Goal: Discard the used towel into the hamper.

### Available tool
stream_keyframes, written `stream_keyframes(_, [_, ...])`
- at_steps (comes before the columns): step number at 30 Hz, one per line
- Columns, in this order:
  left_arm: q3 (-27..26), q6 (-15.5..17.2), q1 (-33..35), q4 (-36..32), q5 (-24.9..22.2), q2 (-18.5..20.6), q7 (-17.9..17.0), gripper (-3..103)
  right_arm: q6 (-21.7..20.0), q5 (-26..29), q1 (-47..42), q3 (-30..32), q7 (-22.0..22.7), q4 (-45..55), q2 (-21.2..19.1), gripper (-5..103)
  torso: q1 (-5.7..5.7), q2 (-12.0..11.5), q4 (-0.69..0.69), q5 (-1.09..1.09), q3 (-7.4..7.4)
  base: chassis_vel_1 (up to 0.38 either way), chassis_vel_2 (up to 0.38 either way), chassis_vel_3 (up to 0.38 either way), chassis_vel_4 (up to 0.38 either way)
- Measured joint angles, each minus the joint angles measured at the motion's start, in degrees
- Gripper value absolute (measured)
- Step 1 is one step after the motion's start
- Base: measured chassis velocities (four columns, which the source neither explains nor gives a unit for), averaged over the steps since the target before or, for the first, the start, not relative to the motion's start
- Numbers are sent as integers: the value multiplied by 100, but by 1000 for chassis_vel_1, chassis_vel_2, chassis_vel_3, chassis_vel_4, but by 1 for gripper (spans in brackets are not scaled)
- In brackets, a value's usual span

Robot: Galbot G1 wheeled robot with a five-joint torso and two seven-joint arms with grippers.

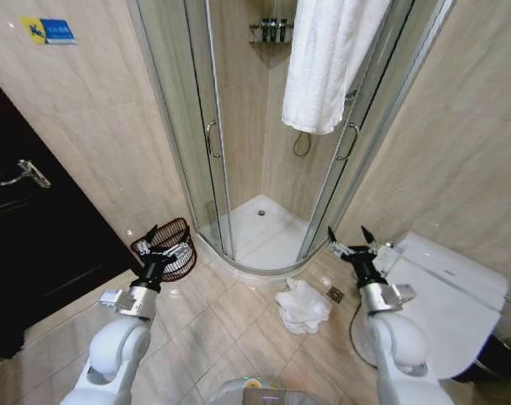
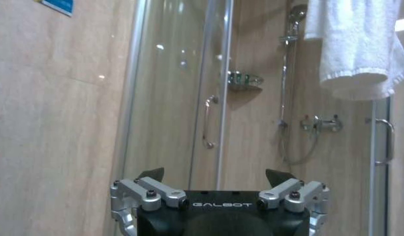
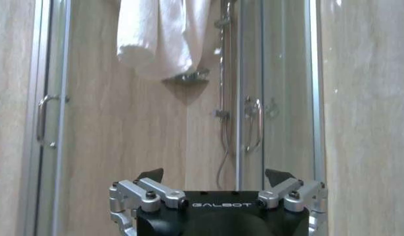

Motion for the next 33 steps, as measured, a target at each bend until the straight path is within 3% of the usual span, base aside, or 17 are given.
stream_keyframes(7, [-37, -5, -75, 174, -18, 33, 66, 100, -224, 133, 1010, -224, 124, -382, -393, 100, 0, 0, 2, 1, 0, 0, 0, 0, 0])
stream_keyframes(17, [-1, -53, -89, 364, 150, -85, 93, 100, -163, 247, 2068, -472, 135, -878, -740, 100, 0, 0, 3, 0, 0, 0, 0, 0, 0])
stream_keyframes(25, [160, -48, -277, 692, 324, -151, 172, 100, -649, 725, 2806, -558, 201, -741, -1221, 100, -1, 1, 1, 0, -1, 0, 0, 0, 0])
stream_keyframes(33, [124, -50, -230, 692, 333, -165, 210, 100, -622, 823, 3708, -718, 274, -1289, -1356, 100, 0, 0, 3, 0, 0, 0, 0, 0, 0])
